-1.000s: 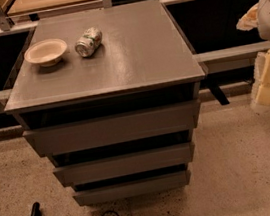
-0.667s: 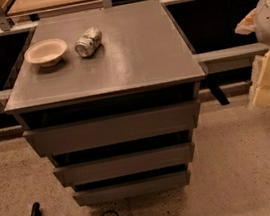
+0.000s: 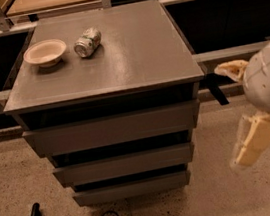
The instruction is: Open bottom drawer
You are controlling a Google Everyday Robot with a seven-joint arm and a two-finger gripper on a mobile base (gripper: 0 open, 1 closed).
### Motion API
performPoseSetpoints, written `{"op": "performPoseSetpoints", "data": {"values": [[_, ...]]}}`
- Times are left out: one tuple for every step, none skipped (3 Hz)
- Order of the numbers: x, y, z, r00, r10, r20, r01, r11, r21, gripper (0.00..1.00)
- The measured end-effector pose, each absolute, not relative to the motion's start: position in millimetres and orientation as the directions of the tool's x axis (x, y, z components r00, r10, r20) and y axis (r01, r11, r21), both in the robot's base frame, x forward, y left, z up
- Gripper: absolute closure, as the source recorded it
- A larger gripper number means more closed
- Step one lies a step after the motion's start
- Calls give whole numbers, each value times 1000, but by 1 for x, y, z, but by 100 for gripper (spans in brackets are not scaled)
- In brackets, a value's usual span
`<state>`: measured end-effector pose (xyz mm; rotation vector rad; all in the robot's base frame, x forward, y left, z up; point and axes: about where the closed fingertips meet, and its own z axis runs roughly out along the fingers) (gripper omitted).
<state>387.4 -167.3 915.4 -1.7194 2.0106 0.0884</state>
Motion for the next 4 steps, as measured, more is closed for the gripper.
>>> {"op": "performPoseSetpoints", "data": {"values": [[373, -173, 885, -99, -891, -443, -934, 237, -268, 0], [383, -160, 882, -59, -884, -463, -940, 206, -273, 0], [385, -134, 837, -18, -828, -561, -955, 181, -236, 0], [372, -101, 760, -34, -673, -739, -957, 234, -169, 0]]}}
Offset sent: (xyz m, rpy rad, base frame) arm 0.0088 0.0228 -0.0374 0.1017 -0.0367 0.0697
